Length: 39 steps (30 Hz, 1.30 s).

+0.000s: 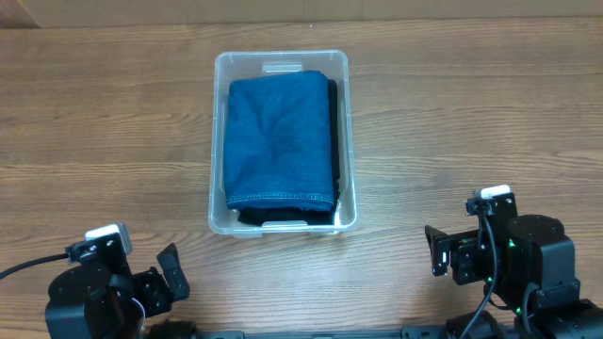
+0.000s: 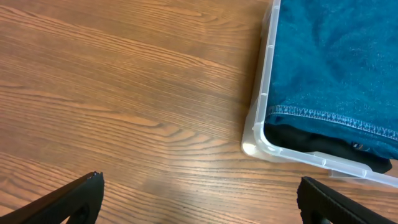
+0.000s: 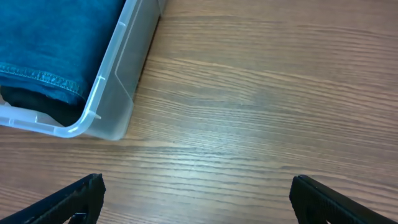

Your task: Pack container

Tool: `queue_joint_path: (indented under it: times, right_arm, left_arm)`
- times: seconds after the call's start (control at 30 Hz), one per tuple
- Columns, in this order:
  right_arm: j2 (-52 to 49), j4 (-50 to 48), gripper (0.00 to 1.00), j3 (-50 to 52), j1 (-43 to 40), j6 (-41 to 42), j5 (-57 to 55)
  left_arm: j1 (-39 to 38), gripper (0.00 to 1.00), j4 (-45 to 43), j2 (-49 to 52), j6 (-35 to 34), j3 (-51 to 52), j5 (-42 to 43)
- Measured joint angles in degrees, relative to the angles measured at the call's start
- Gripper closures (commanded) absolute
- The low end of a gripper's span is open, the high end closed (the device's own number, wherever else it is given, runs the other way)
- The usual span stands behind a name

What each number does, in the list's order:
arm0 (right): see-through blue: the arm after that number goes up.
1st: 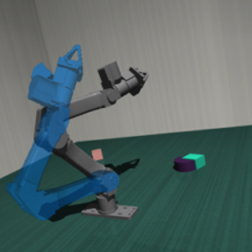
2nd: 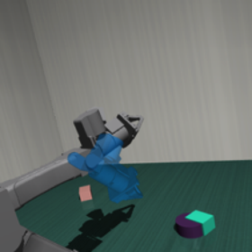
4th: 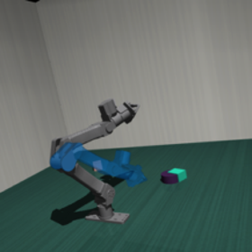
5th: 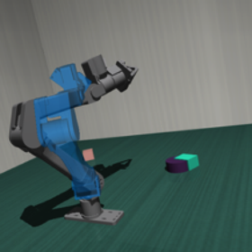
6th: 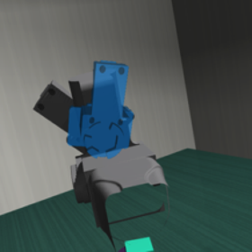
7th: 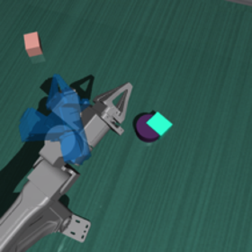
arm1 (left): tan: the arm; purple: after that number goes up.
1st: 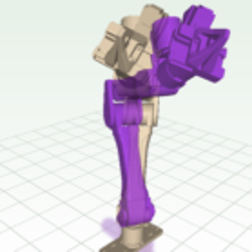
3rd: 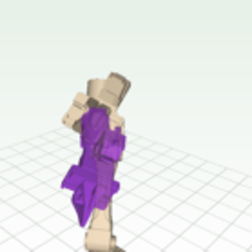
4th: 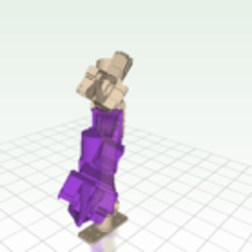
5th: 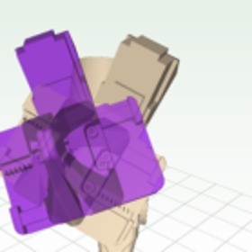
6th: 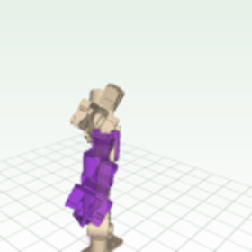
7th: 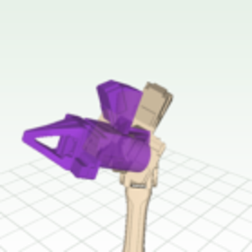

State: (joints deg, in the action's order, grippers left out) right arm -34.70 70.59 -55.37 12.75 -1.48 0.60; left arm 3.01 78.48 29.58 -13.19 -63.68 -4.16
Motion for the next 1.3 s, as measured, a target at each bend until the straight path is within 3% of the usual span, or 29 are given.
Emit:
queue_joint_path:
  times: [0.3,0.47,0.67,0.97,1.1,1.3]
  right_arm:
    - [1.09,-0.02,0.0,0.02,-1.05,-0.09,0.02]
    - [10.82,-7.1,0.0,3.21,-4.9,-0.07,0.04]
    - [32.09,-26.18,0.0,21.05,-5.97,-1.07,0.26]
    - [33.29,-69.0,0.0,49.37,-5.99,-1.75,0.0]
    - [32.68,-64.11,0.0,54.34,-5.99,-1.75,-0.02]
    - [32.35,-65.37,0.0,54.34,-5.99,-1.73,0.0]
  left_arm:
    - [0.0,0.0,0.0,-0.02,0.0,0.0,0.0]
    - [0.0,0.0,0.0,-0.02,0.0,0.0,0.0]
    - [0.0,0.0,0.04,-0.02,0.0,0.13,0.0]
    - [0.0,0.0,0.0,-0.02,0.0,0.28,-0.02]
    - [0.0,0.0,-0.02,-0.02,0.0,0.28,-0.02]
    - [0.0,0.0,0.02,-0.02,0.0,0.28,0.0]
